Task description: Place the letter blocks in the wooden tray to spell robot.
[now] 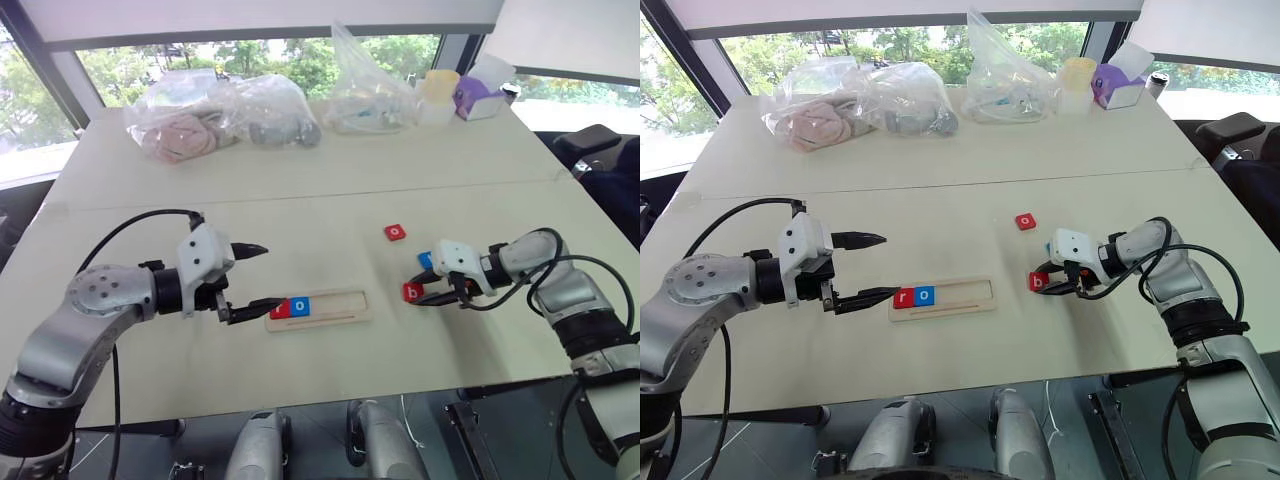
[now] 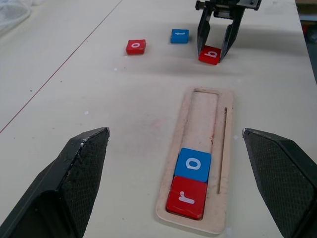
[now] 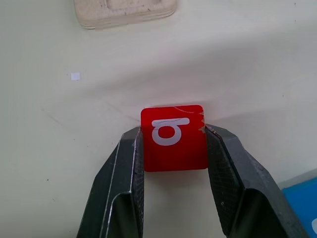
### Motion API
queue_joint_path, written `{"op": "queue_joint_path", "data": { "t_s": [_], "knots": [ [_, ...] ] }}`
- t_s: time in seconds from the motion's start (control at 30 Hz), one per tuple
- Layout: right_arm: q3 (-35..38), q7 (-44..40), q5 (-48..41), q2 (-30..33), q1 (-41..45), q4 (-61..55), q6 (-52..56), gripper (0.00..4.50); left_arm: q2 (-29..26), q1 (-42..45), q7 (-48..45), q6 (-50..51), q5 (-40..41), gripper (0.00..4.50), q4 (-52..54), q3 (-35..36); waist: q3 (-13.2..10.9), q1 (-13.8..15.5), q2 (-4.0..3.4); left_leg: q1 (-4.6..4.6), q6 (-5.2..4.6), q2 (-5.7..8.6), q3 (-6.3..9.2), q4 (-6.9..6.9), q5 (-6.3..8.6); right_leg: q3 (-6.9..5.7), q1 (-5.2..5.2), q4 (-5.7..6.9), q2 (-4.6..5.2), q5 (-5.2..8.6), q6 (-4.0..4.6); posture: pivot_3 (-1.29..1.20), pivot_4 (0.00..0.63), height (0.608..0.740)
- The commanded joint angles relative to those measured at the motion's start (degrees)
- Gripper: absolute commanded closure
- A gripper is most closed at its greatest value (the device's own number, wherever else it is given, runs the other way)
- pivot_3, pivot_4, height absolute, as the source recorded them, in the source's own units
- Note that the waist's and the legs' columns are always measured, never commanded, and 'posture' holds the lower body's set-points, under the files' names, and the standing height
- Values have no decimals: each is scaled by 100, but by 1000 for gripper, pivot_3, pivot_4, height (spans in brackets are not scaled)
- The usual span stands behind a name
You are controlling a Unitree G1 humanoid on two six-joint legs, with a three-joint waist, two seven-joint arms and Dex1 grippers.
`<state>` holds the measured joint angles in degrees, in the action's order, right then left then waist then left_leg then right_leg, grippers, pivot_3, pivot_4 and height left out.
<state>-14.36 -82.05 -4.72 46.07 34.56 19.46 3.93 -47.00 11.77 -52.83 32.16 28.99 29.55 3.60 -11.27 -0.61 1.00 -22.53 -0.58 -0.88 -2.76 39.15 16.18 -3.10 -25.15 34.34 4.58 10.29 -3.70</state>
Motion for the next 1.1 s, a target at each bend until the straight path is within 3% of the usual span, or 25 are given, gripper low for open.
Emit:
{"op": "queue_joint_path", "data": {
  "t_s": [0.03, 0.23, 0.57, 1.1],
  "knots": [
    [175, -47, -446, -46, 47, -1191, 666, 3335, -36, -6, 6, -41, 98, 0, 183, 153, 0, -10, 0, 0, 0, -2, -1, -2, 0, 1, -2, 1, -2, 0, 0, 0, 150, 740],
    [-230, 377, -608, -626, 135, -2410, 1742, 3335, -148, -189, -114, -30, 187, 0, 264, 255, 1, 3, 1, 0, 1, -5, 2, -4, 0, -1, -6, 7, -4, 1, 1, 0, 150, 740],
    [-952, 1212, 233, -1490, 418, -1889, 1446, 3335, -796, -886, -532, -73, 308, 0, 434, 874, -1, 1, -2, -12, 2, -1, -2, -3, 1, -1, -17, -1, 4, 1, 3, 0, 150, 740],
    [-1122, 1193, 277, -1751, 367, -1762, 1626, 3335, -725, -947, -276, -85, 292, 0, 552, 825, -1, -5, -2, -13, 2, -2, -1, -4, 1, -1, -17, 1, 1, 0, 2, 0, 150, 740]
  ]
}}
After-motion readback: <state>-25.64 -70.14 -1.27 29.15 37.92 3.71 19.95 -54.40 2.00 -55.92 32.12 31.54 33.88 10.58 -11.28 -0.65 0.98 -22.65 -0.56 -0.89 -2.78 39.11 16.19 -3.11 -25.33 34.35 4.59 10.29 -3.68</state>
